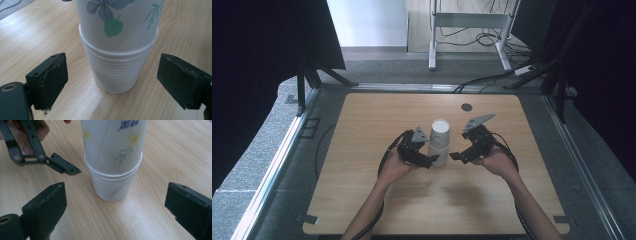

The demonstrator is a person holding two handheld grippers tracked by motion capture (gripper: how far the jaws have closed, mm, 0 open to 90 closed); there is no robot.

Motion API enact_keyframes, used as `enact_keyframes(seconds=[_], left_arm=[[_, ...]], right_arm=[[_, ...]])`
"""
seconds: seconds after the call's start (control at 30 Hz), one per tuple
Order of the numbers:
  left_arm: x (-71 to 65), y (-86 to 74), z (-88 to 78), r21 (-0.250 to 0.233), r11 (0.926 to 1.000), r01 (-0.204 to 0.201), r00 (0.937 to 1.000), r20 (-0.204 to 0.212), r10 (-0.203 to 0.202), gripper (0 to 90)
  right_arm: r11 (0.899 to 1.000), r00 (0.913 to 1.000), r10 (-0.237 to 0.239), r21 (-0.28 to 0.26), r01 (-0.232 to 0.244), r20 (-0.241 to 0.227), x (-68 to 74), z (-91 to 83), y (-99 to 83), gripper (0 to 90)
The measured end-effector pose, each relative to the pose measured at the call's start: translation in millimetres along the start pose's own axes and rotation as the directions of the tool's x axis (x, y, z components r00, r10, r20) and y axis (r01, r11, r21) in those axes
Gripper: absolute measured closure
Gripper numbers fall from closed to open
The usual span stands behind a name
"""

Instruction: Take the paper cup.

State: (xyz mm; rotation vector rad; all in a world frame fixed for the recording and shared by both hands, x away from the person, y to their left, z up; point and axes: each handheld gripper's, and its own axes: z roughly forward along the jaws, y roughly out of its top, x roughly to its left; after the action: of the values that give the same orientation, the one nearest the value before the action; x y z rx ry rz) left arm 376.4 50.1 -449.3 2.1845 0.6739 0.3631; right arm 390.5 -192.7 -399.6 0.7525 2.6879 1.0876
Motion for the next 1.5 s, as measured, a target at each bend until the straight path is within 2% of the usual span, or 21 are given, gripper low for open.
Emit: enact_keyframes(seconds=[0.07, 0.53, 0.87, 1.2, 1.3, 1.5], left_arm=[[1.4, 0.3, 1.5, -0.007, 0.9999, 0.015, 0.9998, 0.014, -0.015, 10.4], [4.6, 3.7, 9.6, -0.034, 0.9984, 0.046, 0.9979, 0.047, -0.044, 13.8], [3.7, 3.9, 14.0, -0.04, 0.998, 0.05, 0.9975, 0.052, -0.048, 15.3], [3.3, 3.0, 15.3, -0.05, 0.9976, 0.048, 0.9973, 0.058, -0.045, 20.5], [3.1, 2.9, 15.8, -0.051, 0.9977, 0.045, 0.9974, 0.059, -0.042, 20.8], [3.1, 3.0, 15.9, -0.052, 0.9977, 0.044, 0.9974, 0.059, -0.041, 21.1]], right_arm=[[1.0, 1.0, -0.001, 0.007, 0.001, 0.0, -0.8, -0.4, 3.8, 3.8], [0.996, 0.9997, -0.024, 0.084, 0.023, 0.003, -4.1, 0.9, 27.3, 8.2], [0.983, 0.9986, -0.053, 0.176, 0.052, 0.001, -5.1, 1.7, 49.6, 12.0], [0.971, 0.9974, -0.072, 0.227, 0.072, -0.008, -3.7, 4.7, 67.2, 12.9], [0.965, 0.9961, -0.086, 0.247, 0.088, -0.02, -2.0, 7.0, 73.6, 13.2], [0.956, 0.996, -0.086, 0.278, 0.089, -0.023, -2.3, 11.0, 83.1, 13.5]])
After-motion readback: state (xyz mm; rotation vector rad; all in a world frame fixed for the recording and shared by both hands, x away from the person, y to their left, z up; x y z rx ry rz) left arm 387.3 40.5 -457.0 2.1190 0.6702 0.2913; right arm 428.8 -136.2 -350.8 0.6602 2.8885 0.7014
